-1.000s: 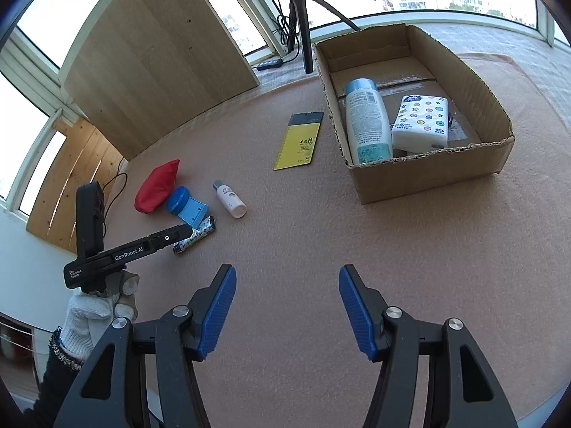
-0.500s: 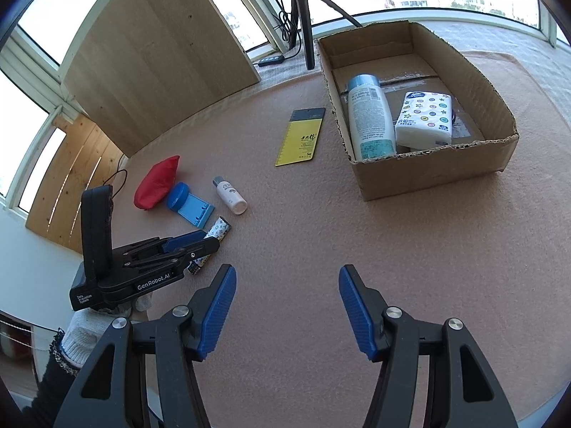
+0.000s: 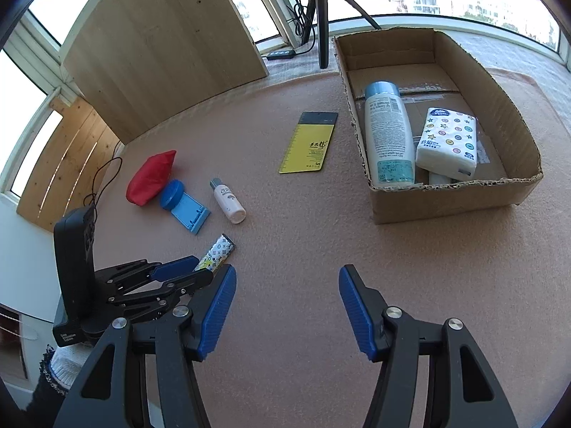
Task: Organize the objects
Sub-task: 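Hold the lighter with the left gripper while the right gripper grasps the small white bottle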
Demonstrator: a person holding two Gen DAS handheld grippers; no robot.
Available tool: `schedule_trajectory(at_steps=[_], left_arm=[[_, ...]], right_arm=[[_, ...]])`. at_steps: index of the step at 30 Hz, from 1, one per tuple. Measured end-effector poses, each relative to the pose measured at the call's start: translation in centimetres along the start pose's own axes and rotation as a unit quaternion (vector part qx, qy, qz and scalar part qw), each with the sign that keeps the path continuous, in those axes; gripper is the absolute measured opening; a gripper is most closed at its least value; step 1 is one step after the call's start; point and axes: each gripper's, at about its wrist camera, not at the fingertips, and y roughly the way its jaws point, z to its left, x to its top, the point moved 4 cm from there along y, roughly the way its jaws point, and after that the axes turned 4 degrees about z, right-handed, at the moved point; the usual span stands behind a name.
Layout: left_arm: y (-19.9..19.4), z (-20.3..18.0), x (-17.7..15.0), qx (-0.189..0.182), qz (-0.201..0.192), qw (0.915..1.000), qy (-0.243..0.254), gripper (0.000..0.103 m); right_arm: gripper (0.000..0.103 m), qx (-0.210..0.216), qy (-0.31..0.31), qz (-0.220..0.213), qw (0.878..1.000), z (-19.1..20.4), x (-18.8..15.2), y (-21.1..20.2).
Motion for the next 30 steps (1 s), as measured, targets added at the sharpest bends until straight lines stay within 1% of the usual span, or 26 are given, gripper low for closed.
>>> schedule_trajectory(at_steps=[2, 6, 14, 19, 22, 29, 30], left_arm=[[0.0, 0.1, -0.3, 0.002, 0.0, 1.0, -0.002, 0.031], [-0.2, 0.3, -0.6, -0.002, -0.003, 0.9999, -0.014, 0.031], [-0.4, 0.6, -1.2, -0.008, -0.007, 0.9994, -0.033, 0.031], [-0.9, 1.1, -1.9, -0.015, -0.01, 0.9985, -0.052, 0.032], [-1.4, 1.4, -2.3, -0.015, -0.014, 0.9981, -0.058, 0.032], [-2.2, 1.7, -2.4, -0.013, -0.022, 0.9975, -0.066, 0.032], [-2.2, 1.7, -2.4, -0.012, -0.022, 0.9976, -0.065, 0.032]], right_arm=[[0.056, -0.005, -0.012, 0.002, 1.0, 0.5, 0.9, 0.6], [0.056, 0.0, -0.034, 0.011, 0.999, 1.9, 2.4, 2.0], [0.056, -0.006, -0.087, 0.035, 0.996, 5.3, 4.4, 5.6], [0.056, -0.007, -0.092, 0.047, 0.995, 6.3, 5.4, 7.8], [0.056, -0.022, -0.1, 0.05, 0.993, 6.7, 6.0, 9.0], [0.056, -0.04, -0.118, 0.067, 0.99, 7.4, 7.0, 11.3], [0.054, -0.041, -0.12, 0.068, 0.99, 7.5, 7.0, 11.5]])
